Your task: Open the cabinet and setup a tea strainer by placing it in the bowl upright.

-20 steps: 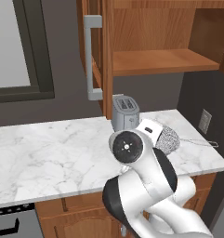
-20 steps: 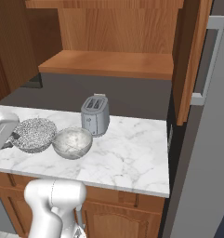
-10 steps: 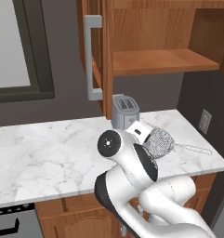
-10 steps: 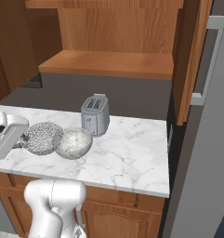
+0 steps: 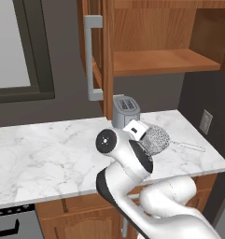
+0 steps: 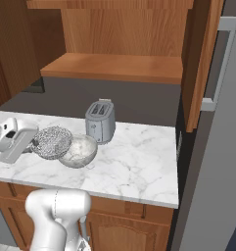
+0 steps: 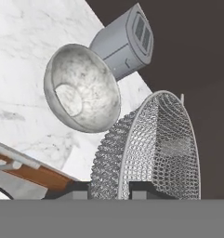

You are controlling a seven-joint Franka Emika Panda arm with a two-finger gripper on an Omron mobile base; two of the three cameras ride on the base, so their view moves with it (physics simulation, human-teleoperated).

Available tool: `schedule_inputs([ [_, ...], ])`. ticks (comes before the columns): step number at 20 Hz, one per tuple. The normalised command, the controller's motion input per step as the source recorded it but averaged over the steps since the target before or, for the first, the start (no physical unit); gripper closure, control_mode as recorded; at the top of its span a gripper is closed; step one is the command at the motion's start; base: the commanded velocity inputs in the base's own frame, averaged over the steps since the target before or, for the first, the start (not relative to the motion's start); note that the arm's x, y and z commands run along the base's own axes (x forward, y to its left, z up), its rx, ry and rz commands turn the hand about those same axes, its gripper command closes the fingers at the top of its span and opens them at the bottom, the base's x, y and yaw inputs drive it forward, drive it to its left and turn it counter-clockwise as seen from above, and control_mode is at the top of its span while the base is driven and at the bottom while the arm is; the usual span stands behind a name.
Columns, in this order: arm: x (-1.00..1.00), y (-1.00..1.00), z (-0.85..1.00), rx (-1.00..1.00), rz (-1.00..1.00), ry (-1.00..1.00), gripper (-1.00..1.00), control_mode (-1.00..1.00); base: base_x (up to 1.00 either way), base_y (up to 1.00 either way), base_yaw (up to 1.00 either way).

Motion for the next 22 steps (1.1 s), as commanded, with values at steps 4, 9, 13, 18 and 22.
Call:
schedule_inputs([
  [4,0.31,0.00,-0.10,0.00,-0.03,0.01,1.00,-1.00,0.00,0.00,0.00],
  [9,0.24,0.00,-0.31,0.00,-0.01,0.00,1.00,-1.00,0.00,0.00,0.00],
  [13,0.23,0.00,-0.30,0.00,0.00,0.00,1.00,-1.00,0.00,0.00,0.00],
  [18,0.21,0.00,-0.21,0.00,0.00,0.00,1.00,-1.00,0.00,0.00,0.00],
  [22,0.18,-0.04,-0.17,0.00,0.00,0.00,1.00,-1.00,0.00,0.00,0.00],
])
